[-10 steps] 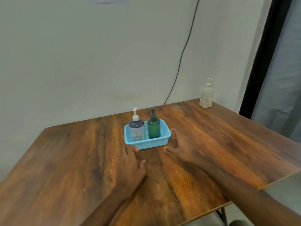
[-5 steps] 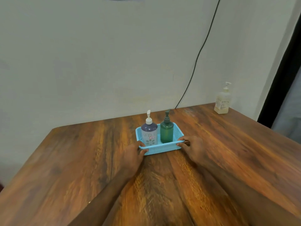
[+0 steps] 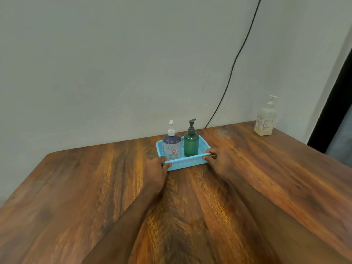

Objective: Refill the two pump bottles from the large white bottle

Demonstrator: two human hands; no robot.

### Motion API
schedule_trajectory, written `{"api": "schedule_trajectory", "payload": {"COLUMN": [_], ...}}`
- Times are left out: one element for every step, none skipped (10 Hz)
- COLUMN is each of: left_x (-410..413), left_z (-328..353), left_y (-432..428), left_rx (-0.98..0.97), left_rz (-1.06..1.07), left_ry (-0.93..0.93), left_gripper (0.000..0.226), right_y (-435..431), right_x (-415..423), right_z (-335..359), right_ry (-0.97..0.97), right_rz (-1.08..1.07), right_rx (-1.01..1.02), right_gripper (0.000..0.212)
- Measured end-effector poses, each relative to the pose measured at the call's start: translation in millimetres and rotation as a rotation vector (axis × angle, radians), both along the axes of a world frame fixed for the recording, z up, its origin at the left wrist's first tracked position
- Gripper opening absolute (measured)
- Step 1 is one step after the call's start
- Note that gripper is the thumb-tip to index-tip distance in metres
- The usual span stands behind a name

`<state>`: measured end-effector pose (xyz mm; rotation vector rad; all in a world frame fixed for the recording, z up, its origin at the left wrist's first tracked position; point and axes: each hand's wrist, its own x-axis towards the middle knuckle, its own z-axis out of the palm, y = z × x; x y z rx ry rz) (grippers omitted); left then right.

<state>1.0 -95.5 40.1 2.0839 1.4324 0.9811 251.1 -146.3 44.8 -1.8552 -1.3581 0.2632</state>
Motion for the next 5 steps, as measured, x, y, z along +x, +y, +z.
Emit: {"api": "schedule_trajectory", "payload": {"left_x": [3,5,5,2,-2], "left_z": [0,-1,1,-4,-7], "left_y": [10,17,16,4,-18], "left_rx": [-0.021,-0.028,-0.057,-0.038,0.007], "left_rz": [0.003,0.01,0.006,-0.013,0.0], "left_ry": [0.004,-0.004,-0.013,-0.016,-0.085], "left_gripper": [0.038,0.04,0.039,0.045,0.043], "right_y": [9,14,7,-11,-39], "right_x": [0,-1,-5,-13,-25], "right_z": [1,-1,3,0,-1], "right_ry": [0.019,0.036,0.085,0.127,0.186], "right_rz": [-0.015,-0.026,-0.008,0.009,-0.065], "right_rx": [-0.024,-0.019,-0.042,-0.037,-0.039], "right_gripper": [0.023,0.024,0.028,0.056,0.071]}}
